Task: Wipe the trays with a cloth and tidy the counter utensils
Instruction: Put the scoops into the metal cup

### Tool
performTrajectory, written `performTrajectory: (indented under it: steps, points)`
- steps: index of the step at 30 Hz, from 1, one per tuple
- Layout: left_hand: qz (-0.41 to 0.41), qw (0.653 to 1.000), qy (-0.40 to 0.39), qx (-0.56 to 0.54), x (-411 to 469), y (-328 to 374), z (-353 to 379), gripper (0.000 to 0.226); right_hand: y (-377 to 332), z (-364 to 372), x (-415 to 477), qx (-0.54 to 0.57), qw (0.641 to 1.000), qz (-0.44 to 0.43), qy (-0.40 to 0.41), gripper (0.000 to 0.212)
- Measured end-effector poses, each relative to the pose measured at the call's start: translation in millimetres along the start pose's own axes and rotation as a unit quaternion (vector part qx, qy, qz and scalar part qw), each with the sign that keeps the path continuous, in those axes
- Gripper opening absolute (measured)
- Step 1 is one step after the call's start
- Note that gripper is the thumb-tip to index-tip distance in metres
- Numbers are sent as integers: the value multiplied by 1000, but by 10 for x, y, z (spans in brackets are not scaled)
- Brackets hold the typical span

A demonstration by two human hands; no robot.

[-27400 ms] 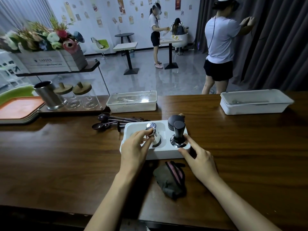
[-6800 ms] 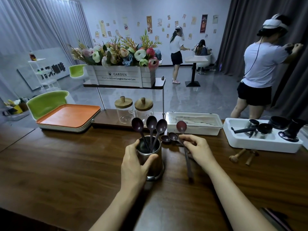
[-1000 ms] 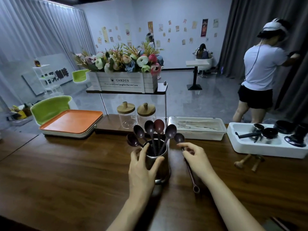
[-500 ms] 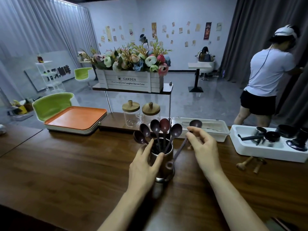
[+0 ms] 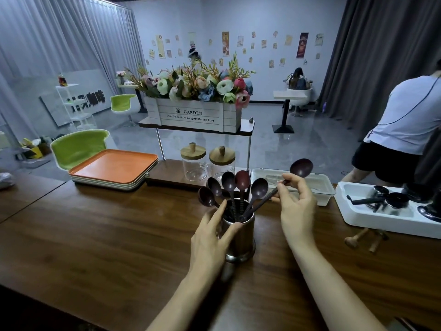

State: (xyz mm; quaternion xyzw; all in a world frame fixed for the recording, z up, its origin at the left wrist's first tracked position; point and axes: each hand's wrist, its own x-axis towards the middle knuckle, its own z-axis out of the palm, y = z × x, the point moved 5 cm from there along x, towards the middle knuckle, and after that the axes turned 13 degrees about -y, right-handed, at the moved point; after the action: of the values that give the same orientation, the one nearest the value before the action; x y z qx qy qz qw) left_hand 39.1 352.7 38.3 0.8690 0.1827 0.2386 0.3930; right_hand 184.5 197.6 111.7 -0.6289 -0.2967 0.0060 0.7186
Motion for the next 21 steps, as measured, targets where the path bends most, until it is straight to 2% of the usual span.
performTrajectory:
  steps: [5,10,17,21]
  points:
    - [13,1000,9,-9,-5,-7,22,65,7,104,-88,-69,997,9,-46,21]
    - [25,999,22,-6,10,-67,63,70,80,199,-216,-256,964,6,-69,17]
    - [34,999,21,-8,24,-112,84,70,114,316,-416,-330,942,-21,-61,12]
    - [41,999,29,4,25,-103,67,68,169,401,-541,-365,927,-55,-62,20]
